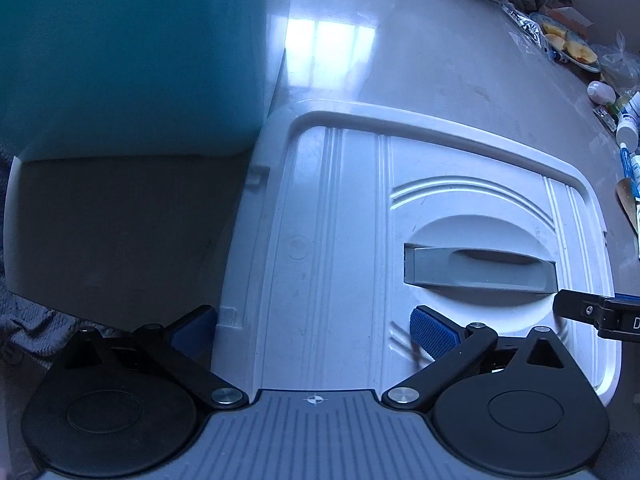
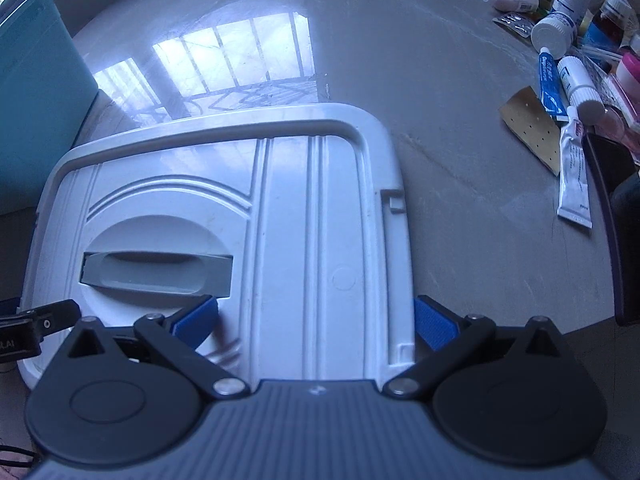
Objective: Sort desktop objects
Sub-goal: 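Close the left tool on the lid rim while the right tool grips the opposite rim, then lift the white lid off the table with both tools, tilting it upright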
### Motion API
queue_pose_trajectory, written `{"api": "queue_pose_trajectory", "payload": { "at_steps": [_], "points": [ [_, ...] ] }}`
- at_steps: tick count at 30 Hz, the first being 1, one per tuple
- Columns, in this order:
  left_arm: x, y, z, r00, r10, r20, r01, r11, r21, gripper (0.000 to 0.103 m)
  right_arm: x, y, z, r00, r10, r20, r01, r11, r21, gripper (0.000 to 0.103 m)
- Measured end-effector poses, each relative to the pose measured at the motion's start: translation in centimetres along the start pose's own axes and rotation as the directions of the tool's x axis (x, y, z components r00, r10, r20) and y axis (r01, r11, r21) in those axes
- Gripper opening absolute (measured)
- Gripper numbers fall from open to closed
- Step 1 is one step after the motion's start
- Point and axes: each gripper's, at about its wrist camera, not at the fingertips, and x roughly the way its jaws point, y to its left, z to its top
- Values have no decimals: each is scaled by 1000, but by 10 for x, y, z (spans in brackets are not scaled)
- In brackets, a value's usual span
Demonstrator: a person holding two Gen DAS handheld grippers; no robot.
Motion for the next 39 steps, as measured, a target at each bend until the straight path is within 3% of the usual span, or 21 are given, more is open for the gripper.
{"api": "queue_pose_trajectory", "payload": {
  "at_steps": [18,28,30,33,39],
  "points": [
    [11,-2,-3,1000,2,-11,-2,1000,-1,103,-3,3,-11,1000,4,-22,-4,1000,12,103],
    [13,2,3,1000,-2,-29,2,1000,0,103,-13,-36,-16,990,99,-103,-91,993,77,103],
    [15,2,4,1000,-1,-30,1,1000,0,103,-9,-52,-18,977,174,-123,-159,979,128,103],
    [17,2,6,999,0,-34,0,1000,1,103,0,-71,-22,939,307,-154,-273,940,207,103],
    [16,2,4,999,2,-41,-2,1000,1,103,26,-74,-26,867,483,-124,-450,865,224,103]
  ]
}}
